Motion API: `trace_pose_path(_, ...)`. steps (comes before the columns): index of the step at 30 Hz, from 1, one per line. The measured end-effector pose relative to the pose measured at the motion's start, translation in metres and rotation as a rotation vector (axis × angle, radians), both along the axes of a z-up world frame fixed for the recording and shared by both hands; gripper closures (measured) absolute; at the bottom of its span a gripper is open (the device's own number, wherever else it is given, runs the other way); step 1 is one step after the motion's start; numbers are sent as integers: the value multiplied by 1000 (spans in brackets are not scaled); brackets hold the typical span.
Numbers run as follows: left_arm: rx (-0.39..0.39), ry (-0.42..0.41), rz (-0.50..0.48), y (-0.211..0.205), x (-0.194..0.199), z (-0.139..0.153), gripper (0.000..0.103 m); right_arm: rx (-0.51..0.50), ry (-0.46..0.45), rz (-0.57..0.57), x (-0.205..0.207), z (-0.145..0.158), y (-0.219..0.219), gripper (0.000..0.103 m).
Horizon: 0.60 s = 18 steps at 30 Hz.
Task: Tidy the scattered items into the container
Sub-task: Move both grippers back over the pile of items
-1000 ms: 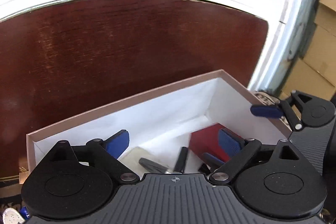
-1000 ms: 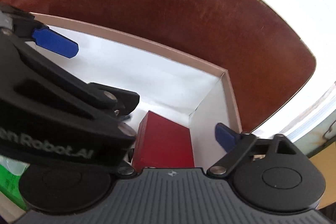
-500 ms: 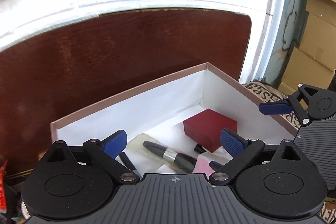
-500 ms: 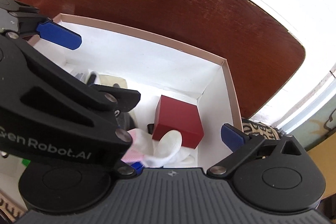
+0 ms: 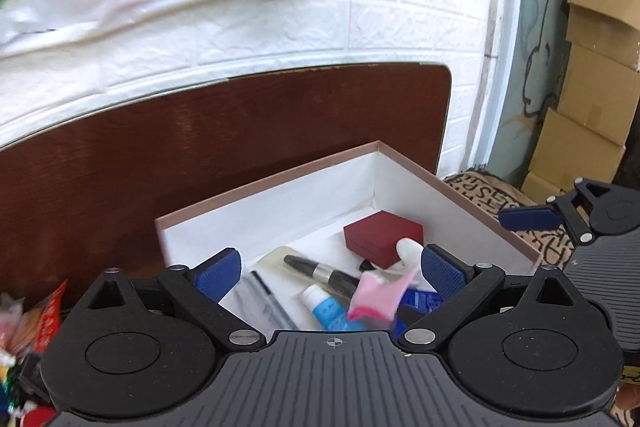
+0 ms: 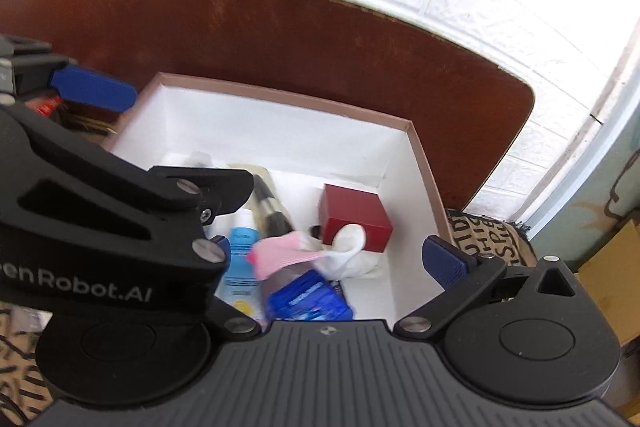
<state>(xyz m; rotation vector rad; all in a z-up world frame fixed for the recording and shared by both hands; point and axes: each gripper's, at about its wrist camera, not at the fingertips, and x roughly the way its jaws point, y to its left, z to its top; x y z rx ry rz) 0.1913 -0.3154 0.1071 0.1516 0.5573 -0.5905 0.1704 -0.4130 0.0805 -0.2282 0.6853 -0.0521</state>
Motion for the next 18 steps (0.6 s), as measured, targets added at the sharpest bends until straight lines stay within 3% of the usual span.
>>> trace_pose_path(4, -33, -18, 25, 26, -33, 0, 0, 84, -42, 29, -36, 5, 16, 0)
trace_pose_path(8, -50, -50, 70, 55, -70, -9, 0, 93, -77, 63, -71, -1, 42, 0)
trace_pose_path(13, -78, -12, 124, 91, -108, -34, 0, 60, -131, 113, -116, -20, 77, 0)
trace_pose_path(18, -72, 13, 168, 126, -142, -63, 0, 88, -137, 153, -152, -49, 109, 0)
